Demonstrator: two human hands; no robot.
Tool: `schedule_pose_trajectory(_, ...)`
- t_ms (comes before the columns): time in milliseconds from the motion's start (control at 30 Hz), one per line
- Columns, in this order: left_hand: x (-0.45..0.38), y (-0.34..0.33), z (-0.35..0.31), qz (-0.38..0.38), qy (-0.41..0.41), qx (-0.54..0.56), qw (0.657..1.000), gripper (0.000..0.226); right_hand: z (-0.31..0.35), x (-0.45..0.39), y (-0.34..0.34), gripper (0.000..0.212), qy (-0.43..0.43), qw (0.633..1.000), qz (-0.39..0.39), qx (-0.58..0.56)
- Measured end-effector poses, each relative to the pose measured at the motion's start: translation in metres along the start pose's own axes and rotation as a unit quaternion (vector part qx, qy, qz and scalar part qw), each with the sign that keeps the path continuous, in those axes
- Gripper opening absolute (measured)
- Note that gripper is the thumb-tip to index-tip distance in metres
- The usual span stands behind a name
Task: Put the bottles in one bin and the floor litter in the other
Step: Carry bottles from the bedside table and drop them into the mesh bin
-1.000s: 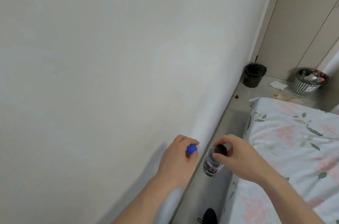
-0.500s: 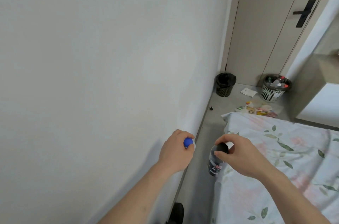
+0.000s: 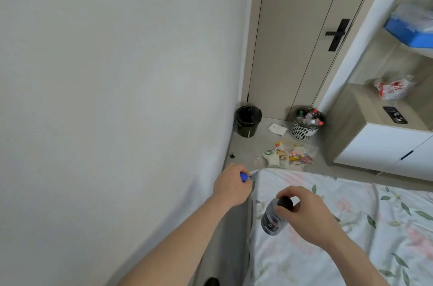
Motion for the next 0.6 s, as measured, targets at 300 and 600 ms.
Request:
schedule_pose_trajectory(300,-0.106,-0.013,-0.045,0.038,-0.04,-0.018,0.998,0.016,-0.033,-0.104,0.064,0.019,-0.028,0.999,-0.037,-0.016)
schedule_pose_trajectory(600,-0.224,0.0,-0.066,0.013,-0.046,-0.028,0.998,0.016,-0.028,-0.232,0.087,0.02,-0.01,1.0,-0.001,0.001)
Point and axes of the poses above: each hand's wrist, its own x-axis away from the middle knuckle, its own y-axis out of the back of the hand, z = x × y, the point moved 3 cm from there along -x, towards the middle knuckle, and after that the axes turned 2 degrees about -y, right-handed, at the moved point
